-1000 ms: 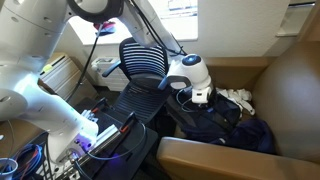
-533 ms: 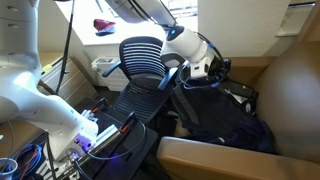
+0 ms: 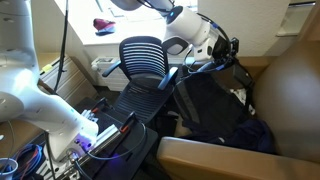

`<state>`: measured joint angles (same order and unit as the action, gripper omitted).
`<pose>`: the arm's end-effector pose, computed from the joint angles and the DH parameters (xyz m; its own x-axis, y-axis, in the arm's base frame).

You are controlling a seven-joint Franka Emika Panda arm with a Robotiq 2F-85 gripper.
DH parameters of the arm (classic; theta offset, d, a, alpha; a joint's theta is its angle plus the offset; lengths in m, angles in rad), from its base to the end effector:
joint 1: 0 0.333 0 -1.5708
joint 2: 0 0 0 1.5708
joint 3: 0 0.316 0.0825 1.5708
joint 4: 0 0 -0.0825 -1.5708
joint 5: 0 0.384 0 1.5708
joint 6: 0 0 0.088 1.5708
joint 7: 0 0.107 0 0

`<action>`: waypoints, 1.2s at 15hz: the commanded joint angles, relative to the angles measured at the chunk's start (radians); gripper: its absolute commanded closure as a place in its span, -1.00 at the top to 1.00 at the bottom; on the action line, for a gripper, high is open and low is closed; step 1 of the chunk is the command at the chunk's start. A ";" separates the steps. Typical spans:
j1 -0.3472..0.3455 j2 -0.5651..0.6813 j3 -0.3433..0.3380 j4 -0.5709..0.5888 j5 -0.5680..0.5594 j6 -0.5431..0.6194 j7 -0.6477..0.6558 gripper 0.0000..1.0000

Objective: Move the clothes on the black chair to the brown chair and then move the bag from the brown chair to the black

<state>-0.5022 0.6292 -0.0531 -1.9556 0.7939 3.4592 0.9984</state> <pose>0.4978 -0.4029 0.2410 -0.7450 -0.6653 0.0471 -0.4811 0.4871 -0.7289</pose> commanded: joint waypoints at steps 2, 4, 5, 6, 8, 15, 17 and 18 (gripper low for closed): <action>0.081 -0.158 -0.129 0.057 0.070 -0.003 -0.003 -0.97; 0.087 -0.236 -0.146 0.066 0.015 -0.002 0.037 -0.97; 0.078 -0.274 -0.133 0.073 -0.014 -0.002 0.046 -0.97; 0.061 -0.311 -0.106 0.076 -0.052 -0.002 0.063 -0.97; 0.067 -0.264 -0.116 0.088 -0.054 -0.003 0.059 -0.97; 0.150 -0.281 -0.229 0.185 -0.037 -0.003 0.099 -0.97; 0.205 -0.343 -0.301 0.198 -0.024 -0.003 0.082 -0.97; 0.247 -0.362 -0.356 0.220 -0.012 -0.003 0.077 -0.97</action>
<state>-0.3466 0.3478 -0.2943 -1.7826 0.7411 3.4556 1.0916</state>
